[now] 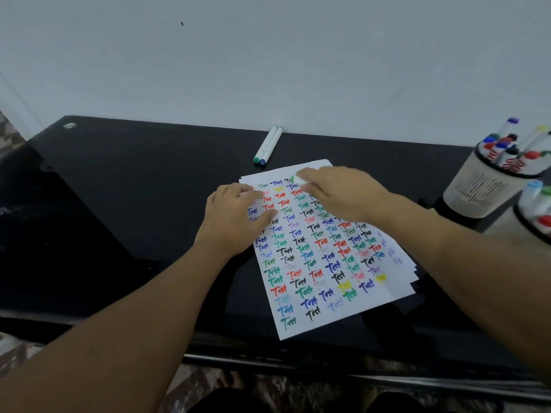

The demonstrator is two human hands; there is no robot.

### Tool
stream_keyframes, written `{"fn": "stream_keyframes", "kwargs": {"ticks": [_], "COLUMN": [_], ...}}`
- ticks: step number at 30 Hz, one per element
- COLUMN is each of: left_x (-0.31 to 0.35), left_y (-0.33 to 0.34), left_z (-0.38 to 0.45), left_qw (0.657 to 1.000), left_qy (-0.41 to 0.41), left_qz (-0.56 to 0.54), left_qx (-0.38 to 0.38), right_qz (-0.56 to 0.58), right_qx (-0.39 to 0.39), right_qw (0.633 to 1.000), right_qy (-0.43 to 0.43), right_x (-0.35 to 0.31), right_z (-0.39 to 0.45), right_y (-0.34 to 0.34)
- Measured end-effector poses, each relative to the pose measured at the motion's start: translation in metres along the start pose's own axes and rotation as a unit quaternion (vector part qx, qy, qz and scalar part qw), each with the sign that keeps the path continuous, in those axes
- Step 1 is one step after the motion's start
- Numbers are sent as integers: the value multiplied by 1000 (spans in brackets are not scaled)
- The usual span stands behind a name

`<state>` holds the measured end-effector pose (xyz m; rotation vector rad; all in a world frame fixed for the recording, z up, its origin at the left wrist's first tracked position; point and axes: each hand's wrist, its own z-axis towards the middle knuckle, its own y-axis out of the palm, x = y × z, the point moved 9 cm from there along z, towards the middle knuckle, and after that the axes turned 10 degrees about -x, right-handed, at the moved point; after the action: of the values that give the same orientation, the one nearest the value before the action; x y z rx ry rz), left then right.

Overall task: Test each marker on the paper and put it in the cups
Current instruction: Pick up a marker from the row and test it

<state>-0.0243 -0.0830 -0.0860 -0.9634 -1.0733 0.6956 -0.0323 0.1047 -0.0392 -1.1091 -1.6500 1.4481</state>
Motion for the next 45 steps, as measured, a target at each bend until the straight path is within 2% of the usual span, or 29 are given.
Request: {"fn": "stream_keyframes", "kwargs": {"ticks": [6, 14, 18, 23, 27, 29, 33, 37, 41, 45], "left_x": [25, 38, 36, 28, 24, 22, 14, 20, 59, 69], "left_y": [-10, -10, -9, -6, -1, 1, 2, 3, 13, 42], "left_z": [-14, -20, -18, -13, -8, -8, -4, 0, -27, -53], "left_qw": [991, 972, 973, 985, 992, 994, 998, 988, 988, 983], "left_qy": [105, 198, 190, 149, 123, 107, 49, -59, -33, -23], "left_qz": [46, 76, 73, 50, 39, 21, -24, -67, -7, -12], "left_qx": [70, 104, 106, 64, 19, 6, -34, -127, -151, -184], "right_qz": [-73, -46, -4, 193, 193, 267, 474, 509, 563, 544], "right_qx": [-23, -43, -52, -40, 9, 39, 65, 120, 196, 246], "right_qw": [997, 998, 999, 980, 979, 959, 872, 848, 800, 795], "right_qy": [16, -17, 3, 38, 58, 81, 105, 82, 66, 113], "right_x": [-10, -34, -30, -14, 5, 16, 33, 42, 40, 47], "right_z": [-21, -11, -9, -29, -55, -71, -100, -123, -144, -172], "right_y": [16, 22, 27, 27, 15, 11, 23, 32, 36, 50]}}
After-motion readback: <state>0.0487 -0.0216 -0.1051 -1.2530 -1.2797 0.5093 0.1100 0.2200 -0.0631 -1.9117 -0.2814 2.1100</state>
